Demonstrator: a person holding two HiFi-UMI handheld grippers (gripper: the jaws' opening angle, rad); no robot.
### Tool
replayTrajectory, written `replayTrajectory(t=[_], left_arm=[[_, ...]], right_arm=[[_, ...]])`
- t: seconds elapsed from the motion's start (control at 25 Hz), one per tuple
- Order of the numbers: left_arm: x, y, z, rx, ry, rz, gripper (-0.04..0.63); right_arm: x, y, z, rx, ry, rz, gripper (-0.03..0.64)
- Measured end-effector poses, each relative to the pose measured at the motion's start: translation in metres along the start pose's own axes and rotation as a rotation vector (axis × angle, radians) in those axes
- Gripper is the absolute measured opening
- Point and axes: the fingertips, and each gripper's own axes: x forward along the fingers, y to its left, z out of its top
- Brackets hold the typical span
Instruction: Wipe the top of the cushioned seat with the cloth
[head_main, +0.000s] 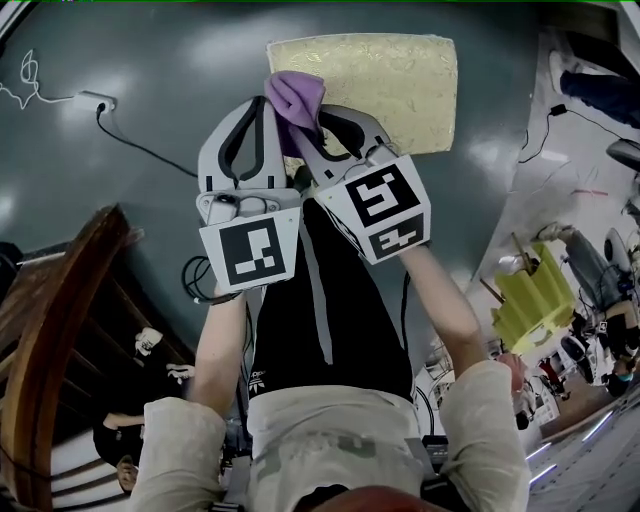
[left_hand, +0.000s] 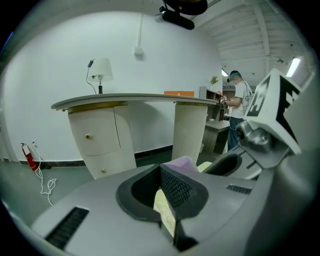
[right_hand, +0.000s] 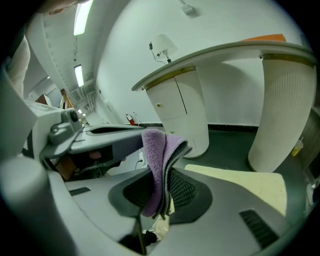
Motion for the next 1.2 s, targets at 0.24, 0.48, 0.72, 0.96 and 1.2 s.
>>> replayTrajectory(t=[0.24, 0.48, 0.72, 0.96, 1.2], left_arm=[[0.000, 0.011, -0.011, 0.004, 0.014, 0.012, 0.006], [-0.001, 0.018, -0.025, 0.005, 0.033, 0.017, 0.006], [0.004, 0.018, -0.024, 0.006, 0.040, 0.015, 0.006], [0.009, 0.015, -0.017, 0.015, 0.030, 0.007, 0.006], [0.013, 0.007, -0.014, 0.009, 0.032, -0.006, 0.006]], right_arm=[[0.061, -0.005, -0.058, 0.029, 0.109, 0.037, 0.087], [0.094, -0.014, -0.090, 0.021, 0.213, -0.022, 0.087], [0.098, -0.024, -0.091, 0.009, 0.242, -0.035, 0.087], [0.095, -0.028, -0.091, -0.006, 0.253, -0.027, 0.087], [0.080, -0.046, -0.092, 0.000, 0.256, -0.043, 0.087]])
